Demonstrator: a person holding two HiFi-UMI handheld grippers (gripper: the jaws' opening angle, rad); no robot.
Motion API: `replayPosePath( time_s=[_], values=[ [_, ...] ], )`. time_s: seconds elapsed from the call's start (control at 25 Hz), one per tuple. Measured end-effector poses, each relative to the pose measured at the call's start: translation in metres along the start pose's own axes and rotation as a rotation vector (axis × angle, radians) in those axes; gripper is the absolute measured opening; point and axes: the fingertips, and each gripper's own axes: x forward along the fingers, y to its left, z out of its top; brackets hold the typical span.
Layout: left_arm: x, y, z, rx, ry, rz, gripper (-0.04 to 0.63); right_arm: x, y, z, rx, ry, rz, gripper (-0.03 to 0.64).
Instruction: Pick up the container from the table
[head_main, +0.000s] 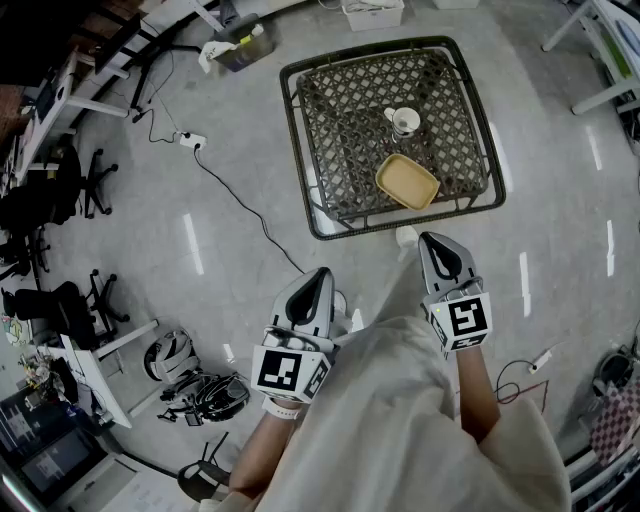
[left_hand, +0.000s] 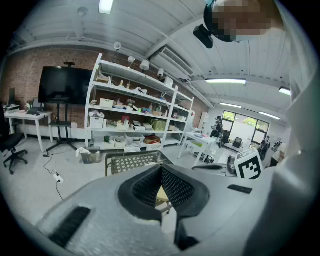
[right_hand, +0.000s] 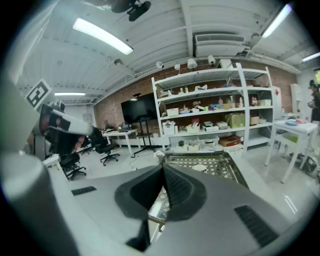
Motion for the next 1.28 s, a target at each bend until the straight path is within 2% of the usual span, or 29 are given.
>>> replayPosePath(
  time_s=[0.12, 0.28, 0.44, 0.56, 0.68, 0.84, 1.28],
  values=[
    [-0.046, 0.017, -0.025, -0.067, -0.019, -0.026, 0.023, -0.027, 0.057, -0.002, 0.014, -0.063, -0.042, 0.018],
    [-0.091, 0.026, -0.050, -0.041, -0.017, -0.063, 0.023, -0.062, 0.123, -0.002, 0.035, -0.114, -0.073, 0.018],
    [-0.114, 0.002, -0.046, -0.021, -0.045, -0.142, 0.023, -0.098, 0.173, 0.010, 0.050, -0.152, -0.046, 0.018],
    [-0.122, -0.024, -0.031, 0.039, -0.074, -0.226, 0.023, -0.111, 0.182, 0.026, 0.022, -0.208, -0.088, 0.018],
    [-0.139, -0.051, -0.042, 0.070, -0.073, -0.295, 0.023, -0.137, 0.183, 0.022, 0.015, -0.229, -0.139, 0.018],
    [-0.144, -0.061, -0.056, 0.060, -0.052, -0.264, 0.023, -0.161, 0.177, 0.009, 0.057, -0.242, -0.162, 0.018],
    [-0.158, -0.106, -0.052, 0.088, -0.120, -0.230, 0.023, -0.208, 0.148, -0.014, 0.064, -0.252, -0.155, 0.018]
  ],
)
